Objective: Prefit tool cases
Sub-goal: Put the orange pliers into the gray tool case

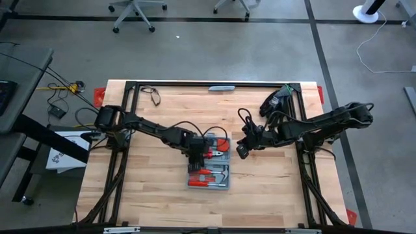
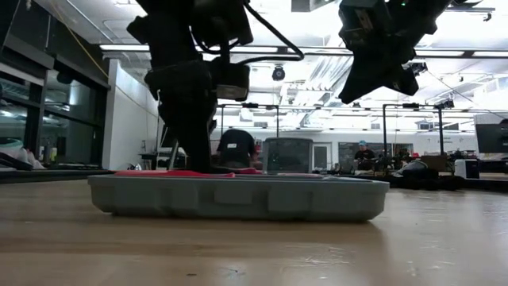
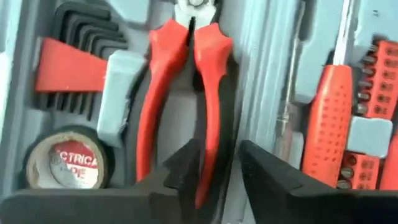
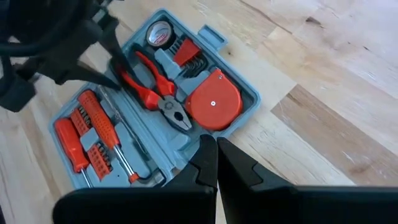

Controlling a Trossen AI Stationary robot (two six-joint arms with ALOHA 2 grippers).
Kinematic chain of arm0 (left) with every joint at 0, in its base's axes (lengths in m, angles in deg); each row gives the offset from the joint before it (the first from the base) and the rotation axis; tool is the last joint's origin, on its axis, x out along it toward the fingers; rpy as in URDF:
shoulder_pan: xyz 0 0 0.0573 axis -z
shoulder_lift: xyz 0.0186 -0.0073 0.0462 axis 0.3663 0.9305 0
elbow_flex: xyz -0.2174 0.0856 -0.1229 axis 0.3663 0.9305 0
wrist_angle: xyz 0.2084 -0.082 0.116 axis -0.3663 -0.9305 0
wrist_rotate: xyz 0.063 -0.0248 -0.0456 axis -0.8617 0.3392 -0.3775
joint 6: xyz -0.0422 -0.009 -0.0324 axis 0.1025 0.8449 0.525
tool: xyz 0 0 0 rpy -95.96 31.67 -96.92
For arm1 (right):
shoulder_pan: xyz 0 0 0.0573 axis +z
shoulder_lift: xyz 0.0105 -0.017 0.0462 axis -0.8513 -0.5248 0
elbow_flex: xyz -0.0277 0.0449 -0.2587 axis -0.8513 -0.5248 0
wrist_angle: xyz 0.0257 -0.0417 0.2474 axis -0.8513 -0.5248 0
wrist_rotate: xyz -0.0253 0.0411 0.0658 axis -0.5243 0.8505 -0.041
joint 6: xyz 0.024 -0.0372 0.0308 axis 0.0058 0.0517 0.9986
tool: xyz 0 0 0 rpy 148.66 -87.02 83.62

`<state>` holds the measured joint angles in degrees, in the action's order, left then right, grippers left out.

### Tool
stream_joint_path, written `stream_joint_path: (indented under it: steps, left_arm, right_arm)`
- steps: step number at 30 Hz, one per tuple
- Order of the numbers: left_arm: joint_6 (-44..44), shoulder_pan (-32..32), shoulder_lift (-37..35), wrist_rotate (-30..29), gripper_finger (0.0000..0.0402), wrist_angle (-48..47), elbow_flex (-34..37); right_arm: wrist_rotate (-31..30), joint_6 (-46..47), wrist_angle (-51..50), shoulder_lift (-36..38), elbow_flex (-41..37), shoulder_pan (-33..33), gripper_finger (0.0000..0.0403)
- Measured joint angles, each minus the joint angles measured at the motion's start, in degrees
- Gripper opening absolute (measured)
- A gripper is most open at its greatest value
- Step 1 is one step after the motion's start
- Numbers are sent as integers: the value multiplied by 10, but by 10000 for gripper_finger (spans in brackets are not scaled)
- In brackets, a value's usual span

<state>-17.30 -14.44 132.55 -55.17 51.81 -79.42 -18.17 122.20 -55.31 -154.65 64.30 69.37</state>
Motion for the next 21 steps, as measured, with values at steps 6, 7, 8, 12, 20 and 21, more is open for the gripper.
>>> stream_joint_path:
  steps: [6,7,8,12,20,21]
  left_arm:
    - [14,-7,-11,-12,126,-6,0]
    - [16,-7,-14,-11,126,-6,0]
    - [19,-7,-15,-10,125,-9,0]
    - [30,-4,-42,-6,121,-11,0]
    - [76,27,-182,-81,100,10,22]
    - [81,30,-201,-88,97,19,31]
  right_arm:
    - [4,9,11,-16,0,0,0]
    - [15,10,27,-21,0,-1,0]
    - [30,8,47,-31,0,0,0]
    - [95,-12,172,-86,0,3,0]
    - [124,21,318,-205,12,-6,0]
    - [124,21,317,-219,17,-11,0]
